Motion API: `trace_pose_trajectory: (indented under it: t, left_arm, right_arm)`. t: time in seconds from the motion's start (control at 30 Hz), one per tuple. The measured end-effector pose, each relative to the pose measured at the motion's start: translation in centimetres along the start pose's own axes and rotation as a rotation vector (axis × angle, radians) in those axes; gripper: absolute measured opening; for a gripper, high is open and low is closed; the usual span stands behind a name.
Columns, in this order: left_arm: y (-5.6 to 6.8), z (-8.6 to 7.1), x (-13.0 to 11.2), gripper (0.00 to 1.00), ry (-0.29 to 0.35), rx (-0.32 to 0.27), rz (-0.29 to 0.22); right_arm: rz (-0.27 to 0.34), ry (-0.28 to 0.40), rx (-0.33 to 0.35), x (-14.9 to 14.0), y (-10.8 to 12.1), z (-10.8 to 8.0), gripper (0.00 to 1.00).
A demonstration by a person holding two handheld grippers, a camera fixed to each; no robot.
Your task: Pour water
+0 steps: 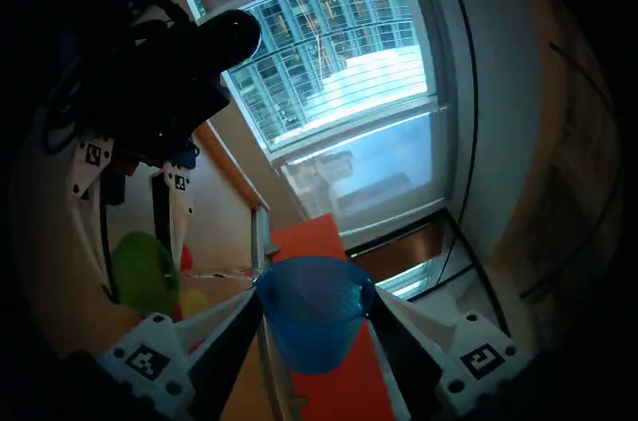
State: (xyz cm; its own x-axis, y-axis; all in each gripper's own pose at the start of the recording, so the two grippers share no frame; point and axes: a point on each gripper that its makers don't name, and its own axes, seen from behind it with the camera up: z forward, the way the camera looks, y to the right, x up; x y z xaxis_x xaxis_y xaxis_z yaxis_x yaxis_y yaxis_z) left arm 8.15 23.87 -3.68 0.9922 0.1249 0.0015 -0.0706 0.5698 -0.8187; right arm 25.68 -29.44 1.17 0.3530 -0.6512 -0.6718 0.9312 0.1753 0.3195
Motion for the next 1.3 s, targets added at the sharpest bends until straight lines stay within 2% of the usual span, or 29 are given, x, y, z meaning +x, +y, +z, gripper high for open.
trace_pose_trajectory:
  t: [1.3]
  left_arm:
    - [-0.2,0.1,-0.2,0.87,-0.001,-0.004,-0.004]
  right_arm:
    - [-0.142,0.012,-0.032,1.3,1.4,0.4,0.9]
